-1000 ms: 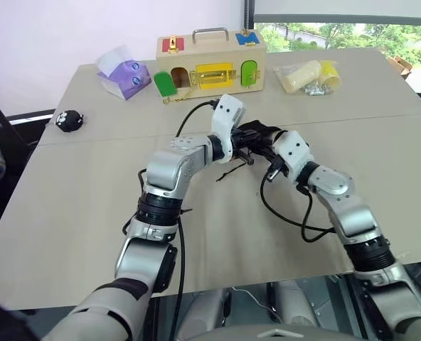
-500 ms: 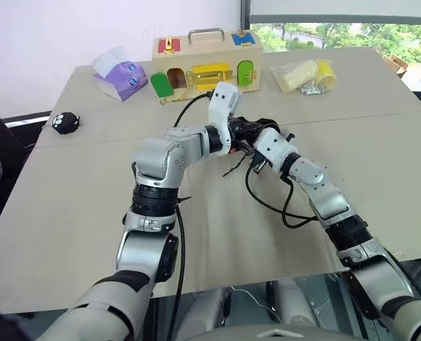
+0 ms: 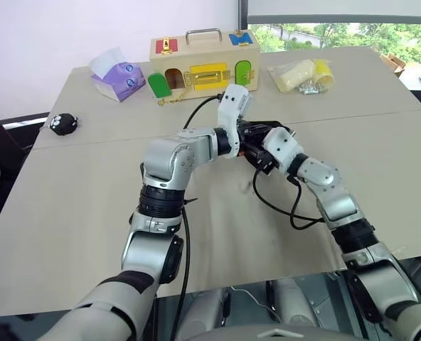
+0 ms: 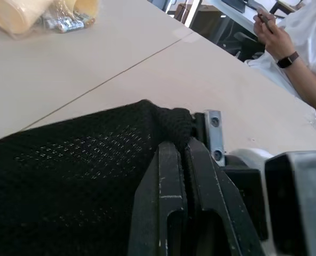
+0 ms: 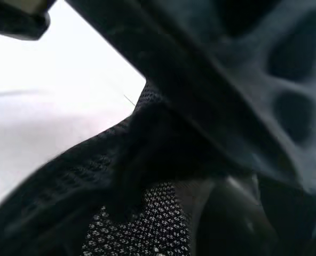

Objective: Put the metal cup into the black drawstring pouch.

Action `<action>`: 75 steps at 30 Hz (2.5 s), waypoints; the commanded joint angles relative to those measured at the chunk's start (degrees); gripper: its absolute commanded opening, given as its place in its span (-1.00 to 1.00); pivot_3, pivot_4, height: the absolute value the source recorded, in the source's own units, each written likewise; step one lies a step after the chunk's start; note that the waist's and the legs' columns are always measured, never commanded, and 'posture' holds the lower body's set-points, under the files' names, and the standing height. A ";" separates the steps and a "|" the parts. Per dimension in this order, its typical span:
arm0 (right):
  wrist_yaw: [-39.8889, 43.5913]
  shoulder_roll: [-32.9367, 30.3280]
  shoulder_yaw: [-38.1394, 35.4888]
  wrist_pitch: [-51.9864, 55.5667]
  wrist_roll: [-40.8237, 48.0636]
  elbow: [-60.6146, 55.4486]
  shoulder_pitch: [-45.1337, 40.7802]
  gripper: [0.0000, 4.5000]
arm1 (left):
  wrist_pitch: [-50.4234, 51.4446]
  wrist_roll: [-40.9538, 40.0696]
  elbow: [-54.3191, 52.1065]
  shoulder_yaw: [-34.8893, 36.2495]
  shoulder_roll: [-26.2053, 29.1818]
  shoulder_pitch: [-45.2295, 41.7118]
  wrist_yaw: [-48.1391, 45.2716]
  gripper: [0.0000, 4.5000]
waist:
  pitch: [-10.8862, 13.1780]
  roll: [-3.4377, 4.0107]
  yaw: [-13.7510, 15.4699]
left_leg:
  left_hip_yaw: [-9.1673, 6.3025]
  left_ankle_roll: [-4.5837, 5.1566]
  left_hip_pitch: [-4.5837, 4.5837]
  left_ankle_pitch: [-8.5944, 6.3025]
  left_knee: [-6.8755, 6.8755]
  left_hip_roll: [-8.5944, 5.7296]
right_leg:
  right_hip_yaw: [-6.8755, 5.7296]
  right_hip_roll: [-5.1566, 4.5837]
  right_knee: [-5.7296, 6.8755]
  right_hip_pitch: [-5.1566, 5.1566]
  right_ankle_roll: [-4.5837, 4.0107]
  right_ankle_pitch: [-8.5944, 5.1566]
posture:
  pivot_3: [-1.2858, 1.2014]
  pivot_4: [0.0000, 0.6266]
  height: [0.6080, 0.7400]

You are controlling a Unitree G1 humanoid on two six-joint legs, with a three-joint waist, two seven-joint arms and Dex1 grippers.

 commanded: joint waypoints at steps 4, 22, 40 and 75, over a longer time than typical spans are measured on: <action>1.99 -1.66 -3.85 3.29 5.43 -13.92 4.71 0.96 | -2.63 -0.24 0.80 1.15 -0.04 -0.43 1.12 -1.00 | 0.00 0.00 0.01 | 0.04 0.00 0.01 0.00 0.00 0.00 | 0.06 0.01 0.07 -0.04 0.00 0.00 | 0.03 -0.52 0.54; 2.76 -4.62 -14.05 14.46 19.98 -29.67 15.65 0.96 | -4.18 -1.04 2.11 1.01 0.25 -0.05 2.32 -1.00 | 0.00 0.00 0.64 | 0.06 -0.02 0.03 0.01 0.00 -0.01 | 0.09 0.00 0.14 -0.04 0.00 0.00 | 0.03 -0.52 0.54; 6.45 -9.47 -9.34 26.70 25.11 -36.86 23.79 0.65 | -4.93 -0.96 2.65 0.44 -0.37 -0.24 2.37 -1.00 | 0.01 -0.01 1.62 | 0.07 -0.03 0.04 0.02 0.01 -0.01 | 0.10 0.00 0.15 -0.03 0.01 0.00 | 0.03 -0.52 0.54; 1.09 -1.28 -6.10 25.23 20.73 -21.96 16.79 -0.41 | -5.68 -0.47 2.84 0.38 0.18 -0.67 2.48 -1.00 | 0.00 -0.01 1.62 | 0.08 -0.04 0.05 0.02 0.01 -0.02 | 0.09 0.00 0.15 -0.03 0.01 -0.01 | 0.03 -0.52 0.54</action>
